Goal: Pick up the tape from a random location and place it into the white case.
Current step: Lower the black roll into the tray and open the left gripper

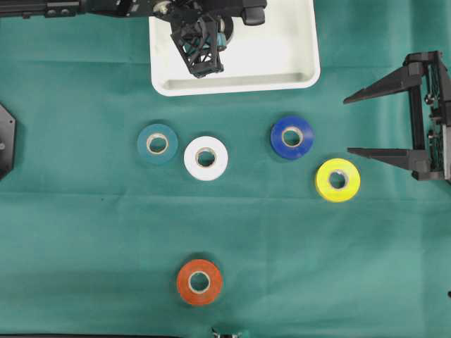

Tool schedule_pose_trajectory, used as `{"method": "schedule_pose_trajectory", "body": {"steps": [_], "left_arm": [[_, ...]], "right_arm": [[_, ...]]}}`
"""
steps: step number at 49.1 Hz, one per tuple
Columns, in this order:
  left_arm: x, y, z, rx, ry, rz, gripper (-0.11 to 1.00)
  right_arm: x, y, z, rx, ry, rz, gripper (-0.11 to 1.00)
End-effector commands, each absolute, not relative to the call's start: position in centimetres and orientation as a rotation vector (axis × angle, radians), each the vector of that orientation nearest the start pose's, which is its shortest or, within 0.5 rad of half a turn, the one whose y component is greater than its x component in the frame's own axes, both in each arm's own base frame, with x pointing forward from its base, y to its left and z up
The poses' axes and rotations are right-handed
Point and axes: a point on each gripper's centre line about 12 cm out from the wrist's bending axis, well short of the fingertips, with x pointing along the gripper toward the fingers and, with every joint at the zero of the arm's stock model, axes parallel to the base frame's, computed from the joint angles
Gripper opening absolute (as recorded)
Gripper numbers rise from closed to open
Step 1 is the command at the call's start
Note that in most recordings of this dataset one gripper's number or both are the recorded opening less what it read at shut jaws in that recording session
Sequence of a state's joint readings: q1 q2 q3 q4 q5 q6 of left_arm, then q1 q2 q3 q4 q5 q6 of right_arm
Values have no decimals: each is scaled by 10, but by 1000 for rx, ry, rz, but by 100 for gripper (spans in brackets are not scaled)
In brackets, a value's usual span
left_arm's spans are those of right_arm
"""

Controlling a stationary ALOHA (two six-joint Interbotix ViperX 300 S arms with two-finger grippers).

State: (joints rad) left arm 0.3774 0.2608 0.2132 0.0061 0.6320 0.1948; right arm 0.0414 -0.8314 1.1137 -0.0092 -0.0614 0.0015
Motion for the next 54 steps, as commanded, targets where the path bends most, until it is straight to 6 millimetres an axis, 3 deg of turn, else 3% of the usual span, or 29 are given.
{"method": "schedule_pose_trajectory", "body": {"steps": [1,28,30,37,42,45,54], "left_arm": [[425,170,163,-22,1087,238,19],[427,173,159,-23,1068,245,20],[427,174,159,-24,1068,246,26],[427,176,160,-27,1064,252,71],[425,181,160,-33,1065,261,94],[423,182,159,-37,1066,266,100],[422,183,159,-39,1068,268,100]], "right_arm": [[225,10,275,-10,189,45,92],[225,10,275,-9,189,45,92],[225,10,275,-10,189,45,92],[225,10,275,-9,189,45,92],[225,10,274,-9,190,45,92],[225,10,274,-9,192,45,92],[225,10,274,-9,193,45,92]]}}
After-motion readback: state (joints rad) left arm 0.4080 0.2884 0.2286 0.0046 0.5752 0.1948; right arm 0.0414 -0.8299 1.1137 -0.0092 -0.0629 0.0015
